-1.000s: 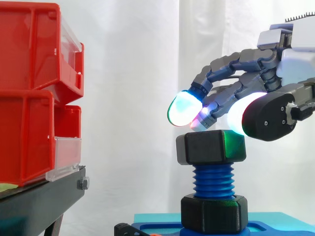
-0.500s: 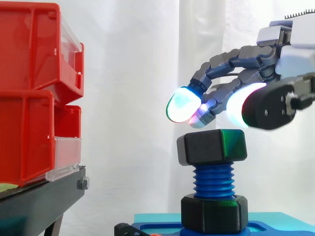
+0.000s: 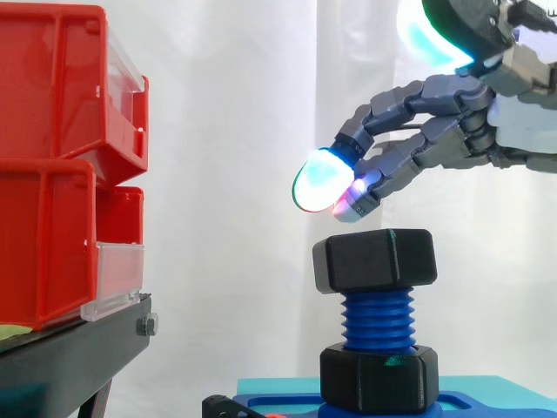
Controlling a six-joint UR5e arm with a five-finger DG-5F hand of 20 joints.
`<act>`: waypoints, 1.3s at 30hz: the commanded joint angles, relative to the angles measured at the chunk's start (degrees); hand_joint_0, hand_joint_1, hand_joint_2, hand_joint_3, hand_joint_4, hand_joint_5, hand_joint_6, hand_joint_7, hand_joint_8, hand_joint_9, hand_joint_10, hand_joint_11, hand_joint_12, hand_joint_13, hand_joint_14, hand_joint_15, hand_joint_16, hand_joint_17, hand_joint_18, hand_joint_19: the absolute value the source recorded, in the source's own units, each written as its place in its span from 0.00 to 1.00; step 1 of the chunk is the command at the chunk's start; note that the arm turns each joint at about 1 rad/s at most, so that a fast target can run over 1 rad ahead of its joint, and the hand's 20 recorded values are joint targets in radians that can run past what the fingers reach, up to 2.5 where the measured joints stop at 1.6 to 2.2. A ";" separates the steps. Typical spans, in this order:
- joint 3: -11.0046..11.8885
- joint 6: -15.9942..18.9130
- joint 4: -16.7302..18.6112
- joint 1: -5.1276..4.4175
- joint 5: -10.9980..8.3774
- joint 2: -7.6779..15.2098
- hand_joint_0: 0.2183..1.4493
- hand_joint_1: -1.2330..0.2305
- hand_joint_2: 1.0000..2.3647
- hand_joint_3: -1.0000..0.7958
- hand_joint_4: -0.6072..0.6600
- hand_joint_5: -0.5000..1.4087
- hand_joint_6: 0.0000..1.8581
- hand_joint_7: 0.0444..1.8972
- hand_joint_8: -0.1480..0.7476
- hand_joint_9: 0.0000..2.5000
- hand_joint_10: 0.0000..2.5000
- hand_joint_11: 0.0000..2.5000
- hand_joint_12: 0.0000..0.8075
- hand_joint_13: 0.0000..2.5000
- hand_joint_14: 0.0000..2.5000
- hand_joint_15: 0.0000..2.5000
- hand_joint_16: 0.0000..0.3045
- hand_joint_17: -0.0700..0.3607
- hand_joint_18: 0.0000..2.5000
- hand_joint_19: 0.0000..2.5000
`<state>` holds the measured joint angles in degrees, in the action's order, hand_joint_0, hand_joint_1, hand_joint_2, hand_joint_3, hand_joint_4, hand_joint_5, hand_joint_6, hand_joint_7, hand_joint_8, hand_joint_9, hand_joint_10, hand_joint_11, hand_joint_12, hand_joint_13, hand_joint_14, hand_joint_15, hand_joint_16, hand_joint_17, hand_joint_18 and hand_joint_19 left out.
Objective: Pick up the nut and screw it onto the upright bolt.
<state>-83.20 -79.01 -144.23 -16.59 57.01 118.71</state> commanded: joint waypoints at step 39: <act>-0.03 -11.60 7.91 -3.37 0.64 1.88 0.16 0.89 0.00 0.28 0.66 0.20 0.27 0.44 0.50 0.16 0.00 0.00 0.52 0.07 0.00 0.00 0.18 0.45 0.00 0.00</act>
<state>-83.22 -89.65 -136.20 -19.94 56.83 120.60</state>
